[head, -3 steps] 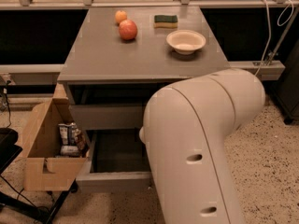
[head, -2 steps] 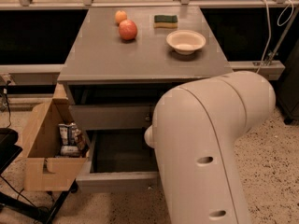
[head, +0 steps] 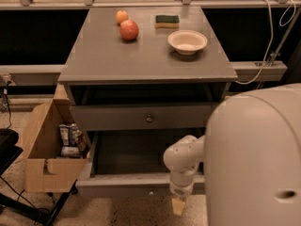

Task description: Open middle drawer

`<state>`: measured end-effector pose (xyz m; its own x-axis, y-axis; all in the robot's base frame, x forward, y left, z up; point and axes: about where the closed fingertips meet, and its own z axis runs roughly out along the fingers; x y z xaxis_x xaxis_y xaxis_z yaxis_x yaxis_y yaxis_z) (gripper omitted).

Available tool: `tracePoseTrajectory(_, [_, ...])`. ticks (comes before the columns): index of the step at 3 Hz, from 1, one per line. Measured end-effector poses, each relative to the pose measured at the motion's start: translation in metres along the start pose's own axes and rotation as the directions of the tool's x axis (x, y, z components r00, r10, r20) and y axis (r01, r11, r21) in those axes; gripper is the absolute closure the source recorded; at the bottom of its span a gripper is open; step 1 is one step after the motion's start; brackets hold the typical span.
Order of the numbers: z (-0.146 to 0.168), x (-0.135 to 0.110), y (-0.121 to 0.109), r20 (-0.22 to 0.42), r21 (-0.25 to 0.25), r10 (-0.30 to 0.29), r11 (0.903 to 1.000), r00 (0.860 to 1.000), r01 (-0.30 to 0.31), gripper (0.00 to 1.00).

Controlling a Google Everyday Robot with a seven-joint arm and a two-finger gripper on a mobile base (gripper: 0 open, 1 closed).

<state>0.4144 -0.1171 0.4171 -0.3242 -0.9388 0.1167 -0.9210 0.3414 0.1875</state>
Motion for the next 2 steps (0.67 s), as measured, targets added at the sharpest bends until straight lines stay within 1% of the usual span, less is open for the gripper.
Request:
tracePoseTrajectory(1, [-0.0035, 0.0110, 0.0224, 0.023, -0.020, 0.041, 0.9990, 0.999, -0.041, 0.65])
tracePoseTrajectory(2, [-0.0049, 0.0123, 0.0254, 0.026, -0.020, 0.047, 0.9987, 0.999, -0.046, 0.88])
